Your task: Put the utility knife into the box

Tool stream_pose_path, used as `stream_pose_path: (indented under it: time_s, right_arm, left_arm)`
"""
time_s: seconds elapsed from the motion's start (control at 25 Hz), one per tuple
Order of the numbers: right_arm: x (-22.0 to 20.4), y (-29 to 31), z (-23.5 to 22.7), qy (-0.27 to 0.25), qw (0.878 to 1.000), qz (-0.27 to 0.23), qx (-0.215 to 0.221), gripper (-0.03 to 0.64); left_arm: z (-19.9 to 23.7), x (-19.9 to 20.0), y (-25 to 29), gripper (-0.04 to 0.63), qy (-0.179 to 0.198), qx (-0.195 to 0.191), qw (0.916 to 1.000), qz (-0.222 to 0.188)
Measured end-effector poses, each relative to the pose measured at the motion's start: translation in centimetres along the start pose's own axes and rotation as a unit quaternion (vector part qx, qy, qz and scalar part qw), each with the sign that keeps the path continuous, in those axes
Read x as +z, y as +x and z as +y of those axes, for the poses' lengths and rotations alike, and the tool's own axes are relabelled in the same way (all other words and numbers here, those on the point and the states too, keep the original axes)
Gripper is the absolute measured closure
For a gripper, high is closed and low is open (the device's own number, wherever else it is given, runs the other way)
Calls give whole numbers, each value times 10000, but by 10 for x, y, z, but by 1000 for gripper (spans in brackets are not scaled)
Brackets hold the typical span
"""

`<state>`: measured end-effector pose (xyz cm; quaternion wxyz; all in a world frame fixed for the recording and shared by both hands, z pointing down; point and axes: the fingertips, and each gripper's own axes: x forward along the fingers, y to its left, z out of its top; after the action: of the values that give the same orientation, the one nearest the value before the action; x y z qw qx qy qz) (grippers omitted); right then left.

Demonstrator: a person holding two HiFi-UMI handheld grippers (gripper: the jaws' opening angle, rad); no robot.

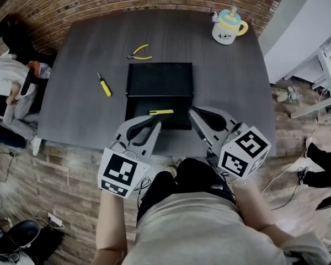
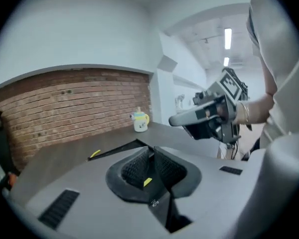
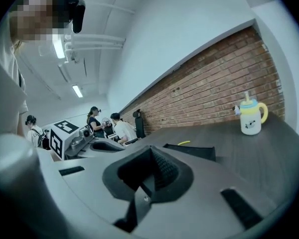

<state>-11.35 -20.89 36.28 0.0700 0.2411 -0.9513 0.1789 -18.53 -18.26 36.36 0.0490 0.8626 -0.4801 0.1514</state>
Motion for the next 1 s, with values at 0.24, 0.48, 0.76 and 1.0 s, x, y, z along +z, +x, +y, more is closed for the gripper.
stream_pose_path:
  time_s: [0.24,0.48,0.76,1.0]
  right_arm:
    - [2,4,32,-403,9990,94,183,611]
    - [-4,2,57,-507,9981,186,302,611]
    - [-23,-6,81,-521,9971,360,418,611]
    - [-44,-7,99,-514,9958,534,537,611]
  left_arm:
    - [21,23,-45,558,-1242,947,9839,-869]
    - [14,14,-67,563,-1659,1341,9721,-979]
    - [-9,-5,-78,565,-2020,1420,9650,-888]
    - [-22,-20,-88,566,-2212,1456,9611,-781]
